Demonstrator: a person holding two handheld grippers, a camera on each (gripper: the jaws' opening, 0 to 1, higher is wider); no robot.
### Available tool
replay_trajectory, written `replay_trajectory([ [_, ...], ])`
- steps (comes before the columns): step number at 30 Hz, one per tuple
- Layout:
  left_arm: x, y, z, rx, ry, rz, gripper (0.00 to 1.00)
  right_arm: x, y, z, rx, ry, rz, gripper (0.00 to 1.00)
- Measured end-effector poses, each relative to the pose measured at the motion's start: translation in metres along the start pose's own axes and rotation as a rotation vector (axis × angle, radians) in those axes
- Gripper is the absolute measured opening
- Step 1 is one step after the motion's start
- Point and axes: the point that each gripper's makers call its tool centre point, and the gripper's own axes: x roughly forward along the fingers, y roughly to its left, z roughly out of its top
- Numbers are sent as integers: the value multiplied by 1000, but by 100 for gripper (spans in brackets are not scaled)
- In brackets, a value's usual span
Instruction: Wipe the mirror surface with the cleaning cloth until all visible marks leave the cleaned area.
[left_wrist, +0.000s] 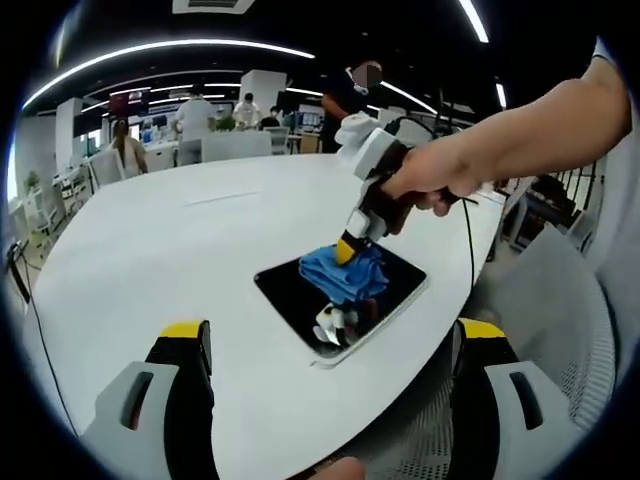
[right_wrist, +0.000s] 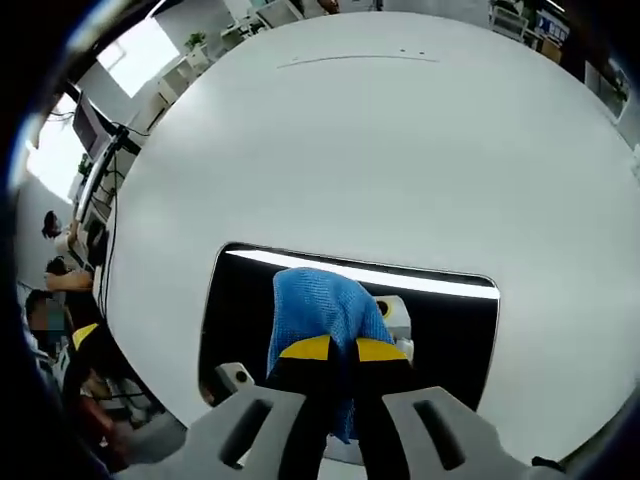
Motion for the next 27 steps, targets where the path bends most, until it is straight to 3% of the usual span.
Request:
replay_trajectory([
  [14, 10, -6, 4, 1, -6, 8, 99, -12, 4, 9, -14, -5, 5, 1],
  [27, 18, -7, 12, -1, -12, 22, 99, 4, -3, 28, -33, -15, 13, 1],
])
